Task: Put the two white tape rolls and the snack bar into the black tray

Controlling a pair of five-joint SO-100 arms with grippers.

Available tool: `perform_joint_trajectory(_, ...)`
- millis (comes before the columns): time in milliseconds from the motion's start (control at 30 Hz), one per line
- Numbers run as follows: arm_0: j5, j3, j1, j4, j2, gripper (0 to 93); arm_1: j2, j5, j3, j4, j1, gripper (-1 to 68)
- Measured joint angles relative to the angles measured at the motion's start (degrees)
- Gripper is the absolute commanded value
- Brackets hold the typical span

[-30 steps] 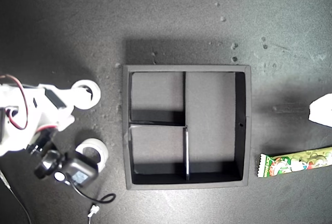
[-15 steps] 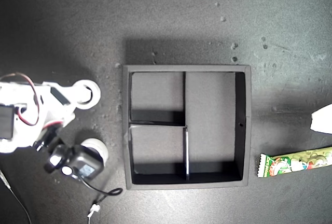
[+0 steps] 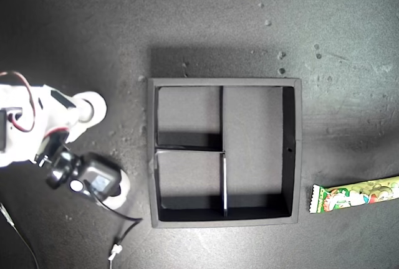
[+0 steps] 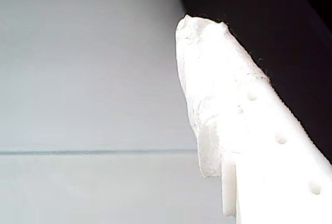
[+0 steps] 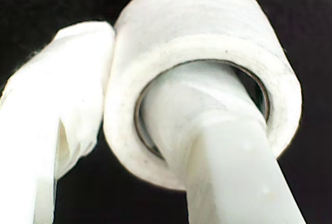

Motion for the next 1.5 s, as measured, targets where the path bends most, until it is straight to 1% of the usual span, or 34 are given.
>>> perform_joint_trajectory(100,2.37,-5.98,-1.41,5.8,1.85,0.0,-12.48,-0.97,-9.05,1.58,0.0,29.1)
perform_joint_trajectory(200,4.92,-14.94,-1.41,11.25,1.05,0.0,-24.52,4.39,-17.84,4.75,-0.18,25.9)
perform_joint_trajectory(300,6.86,-26.02,-0.35,15.82,-3.16,0.0,-35.42,15.82,-25.58,9.93,-3.87,23.2)
perform_joint_trajectory(400,7.82,-38.67,2.81,20.65,-10.11,0.0,-41.13,32.08,-28.13,12.66,-10.72,24.0)
perform_joint_trajectory(600,7.91,-58.97,8.88,24.96,-25.93,0.0,-42.45,66.97,-23.12,11.6,-22.59,27.8)
perform_joint_trajectory(667,7.56,-65.21,10.46,26.81,-31.29,0.0,-42.45,75.85,-19.69,8.88,-25.58,28.0)
perform_joint_trajectory(767,6.06,-77.78,13.36,32.87,-41.48,0.0,-42.45,85.17,-13.54,2.55,-28.56,28.9)
perform_joint_trajectory(867,5.01,-94.04,15.82,41.04,-54.05,0.0,-42.45,89.47,-5.8,-4.92,-29.97,28.9)
perform_joint_trajectory(933,5.01,-105.82,16.17,45.0,-62.49,0.0,-42.45,90.26,-0.79,-8.7,-29.97,28.9)
perform_joint_trajectory(1067,4.92,-115.49,15.82,46.49,-70.4,0.0,-42.45,90.26,5.62,-13.01,-29.79,28.1)
perform_joint_trajectory(1200,3.43,-119.88,17.14,46.58,-74.53,0.0,-42.45,90.53,11.34,-17.93,-29.18,28.0)
perform_joint_trajectory(1300,2.37,-122.78,18.63,46.58,-77.96,0.0,-42.45,90.26,14.15,-20.3,-29.27,27.5)
perform_joint_trajectory(1500,1.05,-127.09,18.28,46.58,-85.52,0.6,-42.45,90.7,16.52,-23.29,-28.04,26.7)
